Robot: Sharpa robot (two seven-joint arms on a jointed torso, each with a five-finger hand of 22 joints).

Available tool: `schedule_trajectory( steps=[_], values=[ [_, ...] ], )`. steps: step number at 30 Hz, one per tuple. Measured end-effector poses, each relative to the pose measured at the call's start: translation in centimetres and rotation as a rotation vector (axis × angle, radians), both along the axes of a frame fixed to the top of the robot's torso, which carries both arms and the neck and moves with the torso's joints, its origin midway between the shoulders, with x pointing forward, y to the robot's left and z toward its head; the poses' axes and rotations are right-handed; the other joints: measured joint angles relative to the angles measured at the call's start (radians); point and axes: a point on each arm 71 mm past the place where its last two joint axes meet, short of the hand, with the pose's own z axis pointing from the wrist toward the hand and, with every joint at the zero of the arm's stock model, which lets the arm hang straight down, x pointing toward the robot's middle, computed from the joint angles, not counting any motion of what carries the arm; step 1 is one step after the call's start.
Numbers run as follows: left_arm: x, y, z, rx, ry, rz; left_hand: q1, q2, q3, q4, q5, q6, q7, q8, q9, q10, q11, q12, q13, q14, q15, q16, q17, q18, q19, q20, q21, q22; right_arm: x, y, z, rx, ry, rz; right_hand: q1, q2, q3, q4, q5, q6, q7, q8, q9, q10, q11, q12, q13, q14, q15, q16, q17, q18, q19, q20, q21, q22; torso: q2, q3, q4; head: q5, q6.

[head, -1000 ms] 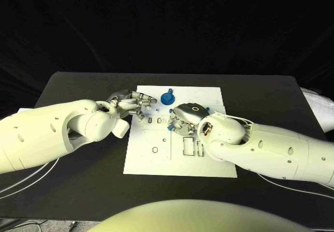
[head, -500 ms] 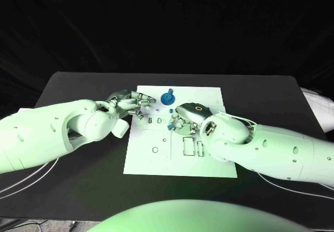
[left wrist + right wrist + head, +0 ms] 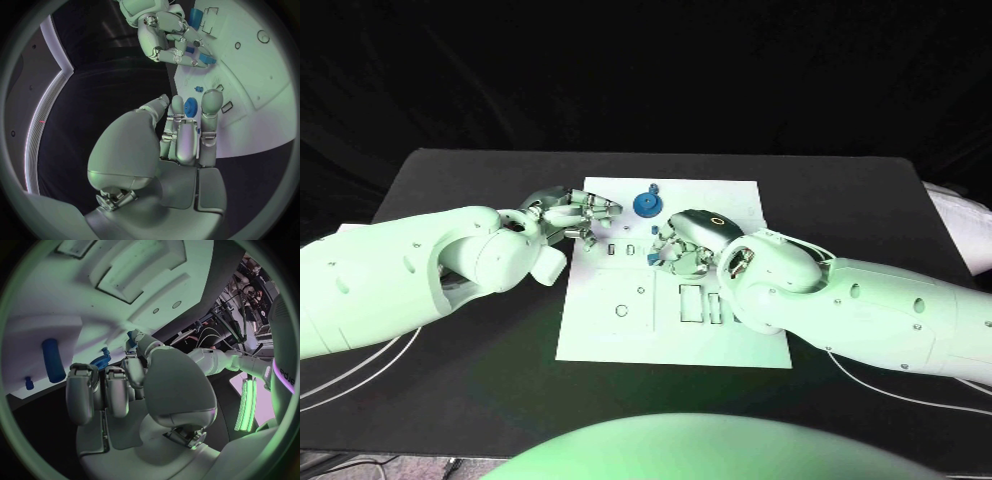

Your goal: Assemble the parts on the task board

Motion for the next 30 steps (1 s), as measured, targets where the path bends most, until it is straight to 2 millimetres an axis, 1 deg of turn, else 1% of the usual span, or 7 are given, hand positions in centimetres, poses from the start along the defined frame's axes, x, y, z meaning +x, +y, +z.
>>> schedule_trajectory(
  steps=[3, 9, 14, 16, 24, 26, 30],
  values=[
    [0.0, 0.0, 0.0, 0.0, 0.0, 0.001, 0.0, 0.0, 0.0, 0.0, 0.0, 0.0, 0.0, 0.0, 0.0, 0.0, 0.0, 0.0, 0.0, 0.0, 0.0, 0.0, 0.0, 0.0, 0.0, 0.0, 0.0, 0.0, 0.1, 0.1, 0.2, 0.012, -0.008, -0.014, -0.001, -0.001, 0.0, 0.0, 0.008, 0.0, 0.0, 0.0, 0.0, 0.0, 0.0, 0.0, 0.0, 0.0, 0.0, 0.0, 0.0, 0.0, 0.0, 0.0, 0.0, 0.0, 0.0, 0.0, 0.0002, 0.0, 0.002],
    [0.0, 0.1, 0.0, 0.001, -0.002, 0.006, 0.0, 0.0, 0.0, 0.0, 0.0, 0.0, 0.0, 0.0, 0.0, 0.0, 0.0, 0.0, 0.0, 0.0, 0.0, 0.0, 0.0, 0.0, 0.0, 0.0, 0.0, 0.0, 0.3, 0.6, 0.3, 0.025, -0.03, -0.045, -0.004, -0.004, 0.0, 0.0, 0.009, -0.002, -0.002, 0.0, 0.0, 0.0, 0.0, 0.0, 0.0, 0.0, 0.0, 0.0, 0.0, 0.0, 0.0, 0.0, 0.0, 0.0, 0.0, -0.0009, 0.0008, 0.0, 0.004],
    [0.0, 0.1, 0.0, 0.002, -0.003, 0.009, 0.0, 0.0, 0.0, 0.0, 0.0, 0.0, 0.0, 0.0, 0.0, 0.0, 0.0, 0.0, 0.0, 0.0, 0.0, 0.0, 0.0, 0.0, 0.0, 0.0, 0.0, 0.0, 0.7, 0.9, 0.2, 0.023, -0.046, -0.071, -0.013, -0.002, 0.0, 0.0, 0.015, -0.003, -0.004, 0.0, 0.0, 0.0, 0.0, 0.0, -0.001, 0.0, 0.0, 0.0, 0.0, 0.0, 0.0, 0.0, 0.0, 0.0, 0.0, -0.0009, 0.0008, 0.0, 0.006],
    [0.0, 0.1, 0.0, 0.002, -0.004, 0.01, 0.0, 0.0, 0.0, 0.0, 0.0, 0.0, 0.0, 0.0, 0.0, 0.0, 0.0, 0.0, 0.0, 0.0, 0.0, 0.0, 0.0, 0.0, 0.0, 0.0, 0.0, 0.0, 0.9, 1.0, 0.2, 0.019, -0.049, -0.08, -0.013, -0.003, -0.002, 0.002, 0.015, -0.003, -0.004, 0.0, 0.0, 0.0, 0.0, 0.0, -0.001, 0.0, 0.0, 0.0, 0.0, 0.0, 0.0, 0.0, 0.0, 0.0, 0.0, -0.0015, 0.0009, 0.0, 0.007],
    [-0.1, 0.1, 0.1, 0.002, -0.005, 0.012, 0.0, 0.0, 0.0, 0.0, 0.0, 0.0, 0.0, 0.0, -0.001, 0.0, 0.0, 0.0, 0.0, 0.0, 0.0, 0.0, 0.0, 0.0, 0.0, 0.0, 0.0, 0.0, 1.3, 1.9, -0.1, 0.004, -0.057, -0.099, -0.016, -0.005, -0.003, 0.003, 0.015, -0.004, -0.004, 0.0, 0.001, 0.0, 0.0, 0.0, -0.001, 0.0, 0.0, 0.0, 0.001, 0.0, 0.0, 0.0, 0.0, 0.0, 0.0, -0.001, 0.0011, 0.0, 0.007],
    [-0.1, 0.1, 0.1, 0.002, -0.005, 0.012, 0.004, 0.004, 0.0, 0.0, 0.0, 0.0, 0.0, -0.003, -0.003, -0.003, 0.003, 0.0, -0.002, 0.0, 0.0, 0.0, 0.0, 0.0, 0.0, 0.0, 0.0, 0.0, 1.4, 2.0, -0.2, 0.001, -0.058, -0.102, -0.016, -0.005, -0.003, 0.003, 0.015, -0.005, -0.006, 0.0, 0.001, 0.0, 0.0, -0.004, -0.001, 0.0, 0.0, 0.0, 0.001, 0.0, 0.0, 0.0, 0.0, 0.0, 0.0, -0.001, 0.001, 0.0, 0.007],
    [-0.1, 0.1, 0.1, 0.002, -0.006, 0.012, 0.004, 0.004, 0.0, 0.0, 0.0, 0.0, 0.0, -0.005, -0.003, -0.004, 0.004, 0.0, -0.002, 0.0, 0.0, 0.0, 0.0, 0.0, 0.0, 0.0, 0.0, 0.0, 1.6, 2.3, -0.4, -0.006, -0.059, -0.11, -0.016, -0.005, -0.003, 0.003, 0.015, -0.005, -0.006, 0.0, 0.001, 0.0, 0.0, -0.004, -0.001, 0.0, 0.0, 0.0, 0.001, 0.0, 0.0, 0.0, 0.0, 0.0, 0.0, -0.0004, 0.0008, 0.0, 0.009]
  ],
)
